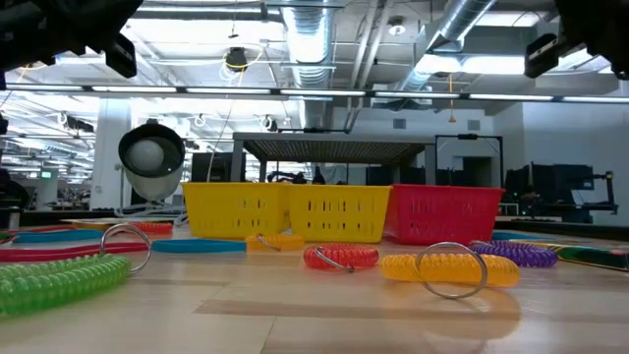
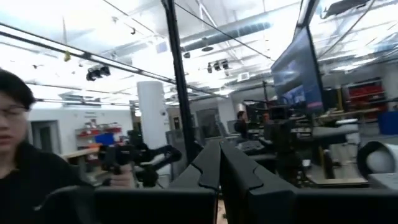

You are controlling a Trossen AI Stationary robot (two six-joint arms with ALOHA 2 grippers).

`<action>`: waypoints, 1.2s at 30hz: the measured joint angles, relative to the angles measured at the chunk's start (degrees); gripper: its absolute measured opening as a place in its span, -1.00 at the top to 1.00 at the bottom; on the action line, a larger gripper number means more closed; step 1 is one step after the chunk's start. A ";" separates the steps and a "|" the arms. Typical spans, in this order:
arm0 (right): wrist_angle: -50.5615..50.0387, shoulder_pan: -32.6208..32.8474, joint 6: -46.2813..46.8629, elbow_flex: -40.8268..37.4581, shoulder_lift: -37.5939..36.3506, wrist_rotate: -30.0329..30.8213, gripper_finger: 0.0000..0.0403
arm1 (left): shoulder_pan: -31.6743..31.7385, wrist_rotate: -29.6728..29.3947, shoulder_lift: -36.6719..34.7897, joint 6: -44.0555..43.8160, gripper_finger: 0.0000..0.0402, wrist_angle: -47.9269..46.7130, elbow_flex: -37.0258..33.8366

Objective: Pick & Place Office Desk Supplies
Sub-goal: Put the red rubber band into the left yellow basket

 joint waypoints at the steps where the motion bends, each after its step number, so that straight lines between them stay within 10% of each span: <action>1: 0.00 0.00 -1.42 0.00 0.00 0.17 1.00 | 0.00 0.00 1.13 0.00 0.99 1.40 0.00; 9: 2.88 0.02 -21.29 0.00 0.25 10.08 1.00 | 0.00 0.01 14.08 0.15 0.99 17.08 0.00; 28: 4.48 0.07 -16.53 0.00 0.67 12.92 1.00 | 0.00 -0.01 40.47 0.19 0.99 47.83 0.00; 36: -9.50 0.00 -15.70 6.63 9.79 27.46 1.00 | 0.04 -6.02 43.91 5.09 0.99 48.77 0.00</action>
